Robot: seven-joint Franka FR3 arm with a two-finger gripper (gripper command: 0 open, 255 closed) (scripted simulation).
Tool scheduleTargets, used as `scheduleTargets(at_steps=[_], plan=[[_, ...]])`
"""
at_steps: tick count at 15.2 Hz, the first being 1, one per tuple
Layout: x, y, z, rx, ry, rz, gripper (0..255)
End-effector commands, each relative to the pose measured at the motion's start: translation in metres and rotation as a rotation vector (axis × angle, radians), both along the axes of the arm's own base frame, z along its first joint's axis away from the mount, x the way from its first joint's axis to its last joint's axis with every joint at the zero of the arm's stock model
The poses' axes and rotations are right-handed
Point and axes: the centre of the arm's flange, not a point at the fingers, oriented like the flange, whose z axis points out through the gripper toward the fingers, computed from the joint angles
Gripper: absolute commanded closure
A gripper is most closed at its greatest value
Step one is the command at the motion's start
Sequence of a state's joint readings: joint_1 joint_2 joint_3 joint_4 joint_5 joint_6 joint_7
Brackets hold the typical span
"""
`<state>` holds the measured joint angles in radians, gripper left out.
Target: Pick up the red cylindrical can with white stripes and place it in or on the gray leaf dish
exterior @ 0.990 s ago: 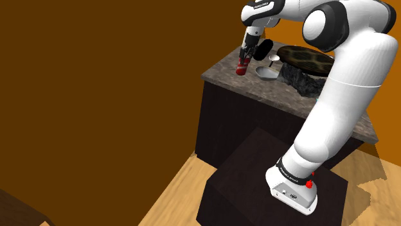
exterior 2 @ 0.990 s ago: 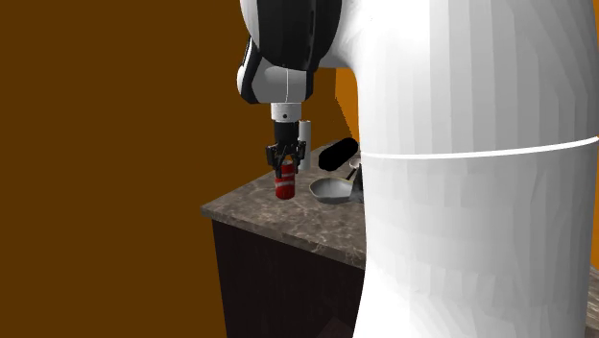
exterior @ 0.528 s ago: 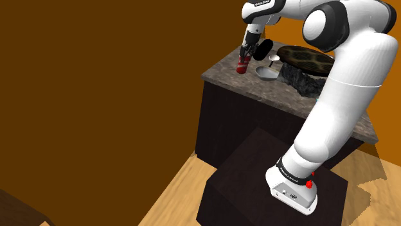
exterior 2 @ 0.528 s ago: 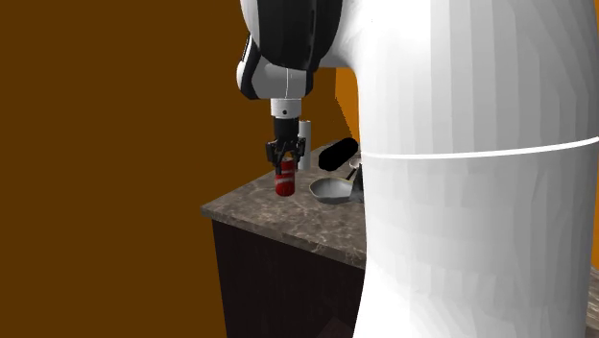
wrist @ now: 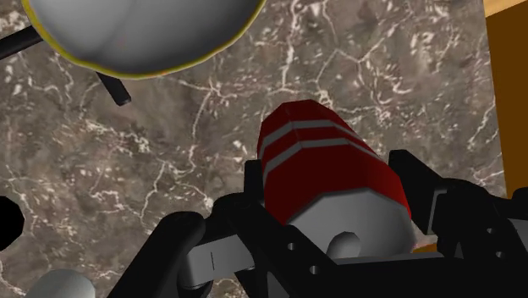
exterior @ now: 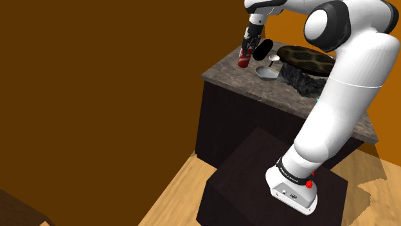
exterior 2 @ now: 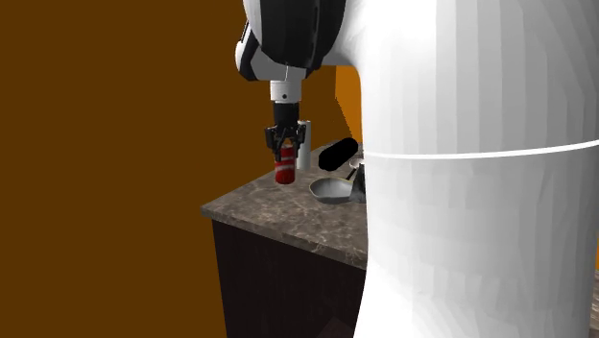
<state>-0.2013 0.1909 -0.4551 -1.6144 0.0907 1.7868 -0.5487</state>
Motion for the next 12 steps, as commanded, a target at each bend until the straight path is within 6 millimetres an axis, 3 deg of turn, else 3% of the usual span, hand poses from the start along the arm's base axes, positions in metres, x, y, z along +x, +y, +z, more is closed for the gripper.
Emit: scheduleTargets(at_steps=[1,12], plan=[[-0.001,0.000,0.011,0.000,0.000,0.000,255],[-0.001,0.000,0.068,0.000,0.000,0.000,255]])
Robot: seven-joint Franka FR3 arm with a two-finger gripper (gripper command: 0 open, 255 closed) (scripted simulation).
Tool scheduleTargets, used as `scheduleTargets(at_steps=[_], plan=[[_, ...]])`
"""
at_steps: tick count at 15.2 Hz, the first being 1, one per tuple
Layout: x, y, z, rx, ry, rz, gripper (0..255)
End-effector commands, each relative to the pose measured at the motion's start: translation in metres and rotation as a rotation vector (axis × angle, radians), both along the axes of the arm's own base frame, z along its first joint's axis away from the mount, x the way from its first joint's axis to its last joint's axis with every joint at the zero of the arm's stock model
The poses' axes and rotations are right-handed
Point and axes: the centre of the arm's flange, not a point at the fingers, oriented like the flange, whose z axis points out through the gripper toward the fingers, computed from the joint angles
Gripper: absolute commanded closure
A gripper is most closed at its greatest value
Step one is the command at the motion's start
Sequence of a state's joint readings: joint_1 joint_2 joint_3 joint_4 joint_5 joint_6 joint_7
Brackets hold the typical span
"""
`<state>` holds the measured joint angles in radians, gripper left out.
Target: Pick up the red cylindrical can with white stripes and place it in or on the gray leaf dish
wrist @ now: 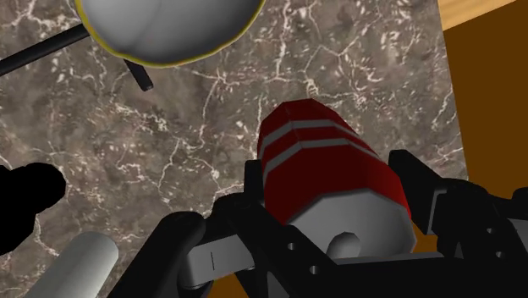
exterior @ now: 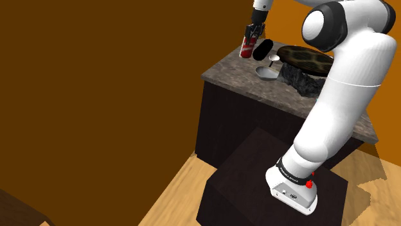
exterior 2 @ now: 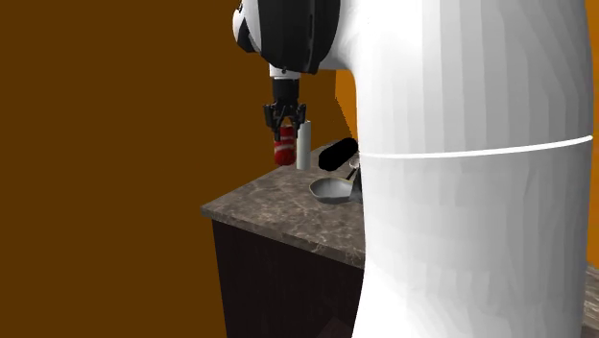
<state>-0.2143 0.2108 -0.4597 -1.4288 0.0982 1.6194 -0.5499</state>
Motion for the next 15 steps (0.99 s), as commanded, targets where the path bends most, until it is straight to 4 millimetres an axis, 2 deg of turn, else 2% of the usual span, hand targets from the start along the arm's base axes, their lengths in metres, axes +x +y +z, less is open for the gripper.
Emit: scheduleTargets(at_steps=[1,12,13,15], plan=[[-0.012,-0.006,0.007,0.000,0.000,0.000,255],[-0.137,-0.077,0.031,0.000,0.000,0.000,255],[-0.145,-0.082,0.032,0.000,0.000,0.000,255],[-0.145,-0.082,0.022,0.000,0.000,0.000,255]])
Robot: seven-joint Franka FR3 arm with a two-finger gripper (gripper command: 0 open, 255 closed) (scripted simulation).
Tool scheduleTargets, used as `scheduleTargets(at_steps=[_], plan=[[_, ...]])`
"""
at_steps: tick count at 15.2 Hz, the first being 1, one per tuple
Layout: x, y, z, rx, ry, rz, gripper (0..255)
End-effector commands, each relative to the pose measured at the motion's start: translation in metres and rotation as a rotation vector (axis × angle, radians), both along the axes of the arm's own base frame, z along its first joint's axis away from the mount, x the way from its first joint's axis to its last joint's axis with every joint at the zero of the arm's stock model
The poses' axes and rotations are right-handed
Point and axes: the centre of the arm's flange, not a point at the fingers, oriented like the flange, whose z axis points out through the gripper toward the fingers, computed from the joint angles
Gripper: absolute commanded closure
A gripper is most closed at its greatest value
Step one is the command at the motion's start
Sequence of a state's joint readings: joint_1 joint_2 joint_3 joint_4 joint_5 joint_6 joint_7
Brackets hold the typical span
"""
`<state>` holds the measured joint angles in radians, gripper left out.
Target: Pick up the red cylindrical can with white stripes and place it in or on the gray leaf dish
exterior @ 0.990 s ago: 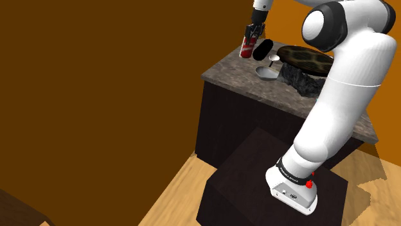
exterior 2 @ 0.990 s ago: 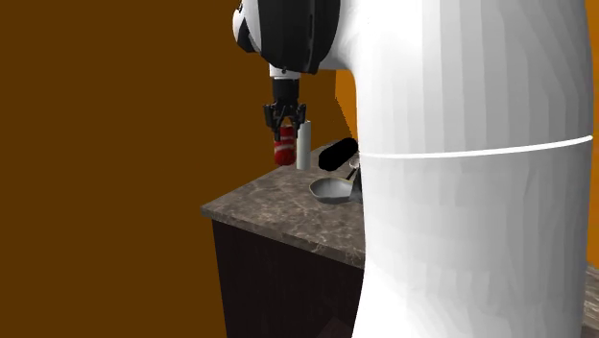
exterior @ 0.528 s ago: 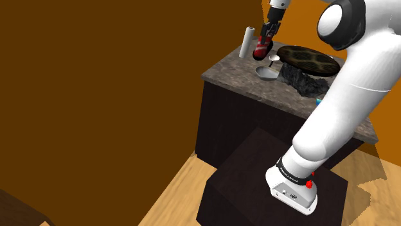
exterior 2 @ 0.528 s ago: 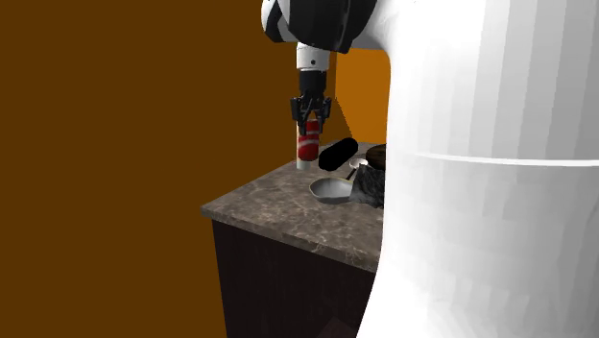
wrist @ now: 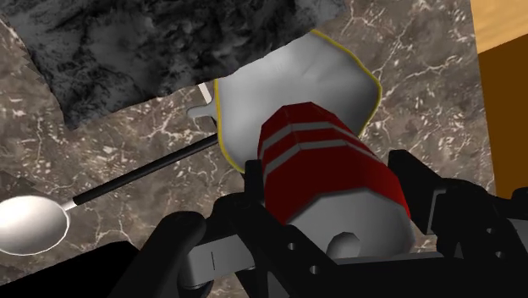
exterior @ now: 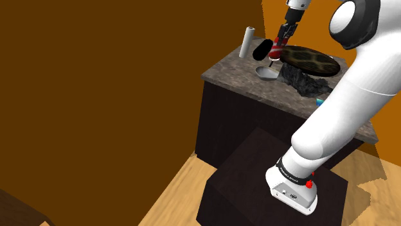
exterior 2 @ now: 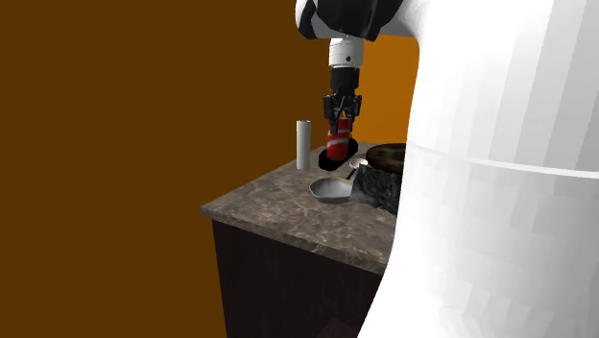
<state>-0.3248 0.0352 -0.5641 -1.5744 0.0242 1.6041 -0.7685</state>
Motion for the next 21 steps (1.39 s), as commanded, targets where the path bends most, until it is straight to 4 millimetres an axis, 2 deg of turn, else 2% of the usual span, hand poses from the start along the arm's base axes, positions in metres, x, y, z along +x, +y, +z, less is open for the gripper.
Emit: scheduleTargets(at_steps=[1,16,21], plan=[[-0.003,-0.001,-0.009,0.000,0.000,0.001,255],[-0.003,-0.001,-0.091,0.000,0.000,0.001,255],[-0.003,-0.001,-0.091,0.000,0.000,0.001,255]])
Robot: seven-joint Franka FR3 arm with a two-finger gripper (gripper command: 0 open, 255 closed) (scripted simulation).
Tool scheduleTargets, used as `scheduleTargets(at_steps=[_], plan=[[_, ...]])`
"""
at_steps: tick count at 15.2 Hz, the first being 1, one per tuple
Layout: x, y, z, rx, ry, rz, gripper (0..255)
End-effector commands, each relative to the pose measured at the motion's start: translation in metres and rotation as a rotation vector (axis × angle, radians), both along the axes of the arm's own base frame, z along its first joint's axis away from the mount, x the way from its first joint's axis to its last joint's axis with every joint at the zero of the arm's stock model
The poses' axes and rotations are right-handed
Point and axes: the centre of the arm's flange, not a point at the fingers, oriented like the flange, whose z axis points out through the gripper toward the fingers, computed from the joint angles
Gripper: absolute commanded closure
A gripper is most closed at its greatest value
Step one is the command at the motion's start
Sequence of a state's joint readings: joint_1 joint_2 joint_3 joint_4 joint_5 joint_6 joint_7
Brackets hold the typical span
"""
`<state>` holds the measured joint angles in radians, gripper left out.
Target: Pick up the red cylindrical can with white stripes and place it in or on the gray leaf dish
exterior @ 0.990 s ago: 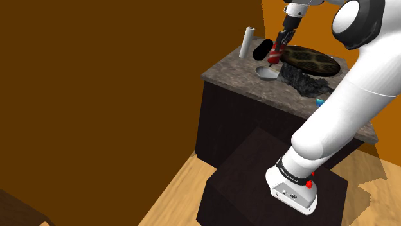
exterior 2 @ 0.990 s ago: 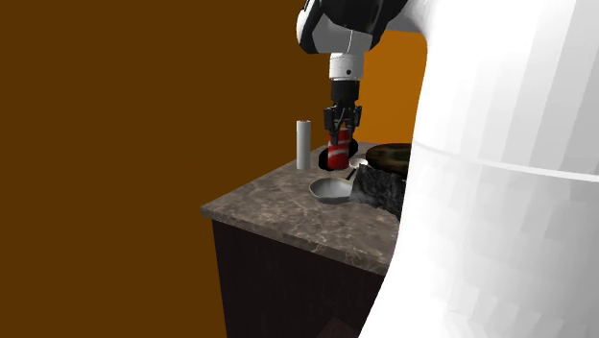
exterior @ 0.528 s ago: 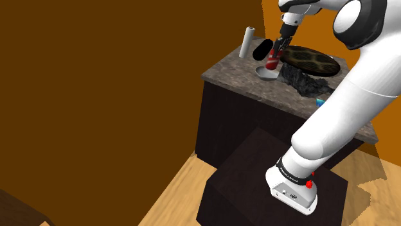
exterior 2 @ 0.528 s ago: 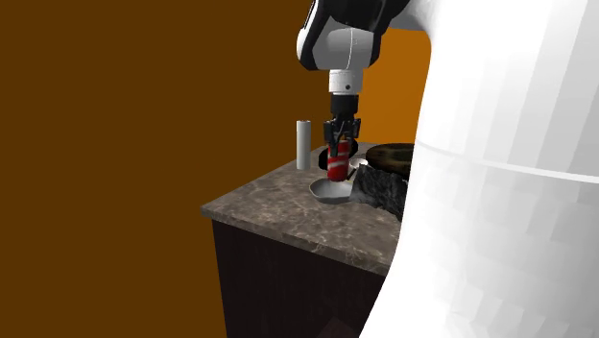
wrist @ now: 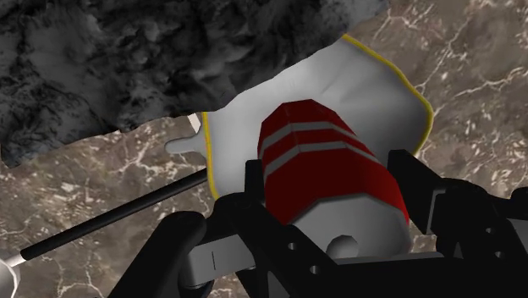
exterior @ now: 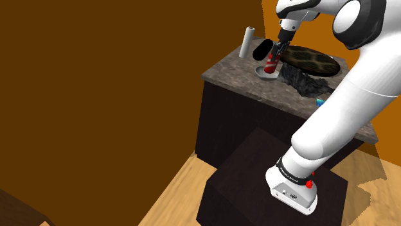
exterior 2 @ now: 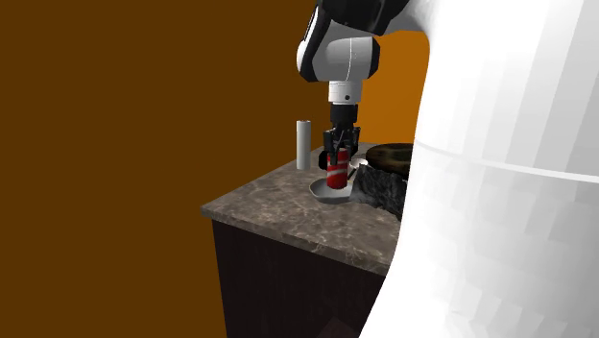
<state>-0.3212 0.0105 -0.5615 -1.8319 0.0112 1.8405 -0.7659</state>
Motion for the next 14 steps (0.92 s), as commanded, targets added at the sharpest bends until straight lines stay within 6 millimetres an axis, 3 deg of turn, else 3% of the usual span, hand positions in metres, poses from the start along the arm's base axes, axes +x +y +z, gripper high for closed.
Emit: scheduleTargets(at_steps=[1,3,4,9,13,14], plan=[[0.000,0.000,0.000,0.000,0.000,0.000,255],[0.000,0.000,0.000,0.000,0.000,0.000,255],[0.000,0.000,0.000,0.000,0.000,0.000,0],[0.000,0.000,0.000,0.000,0.000,0.000,0],[0.000,0.000,0.050,0.000,0.000,0.000,0],[0.000,0.000,0.050,0.000,0.000,0.000,0]])
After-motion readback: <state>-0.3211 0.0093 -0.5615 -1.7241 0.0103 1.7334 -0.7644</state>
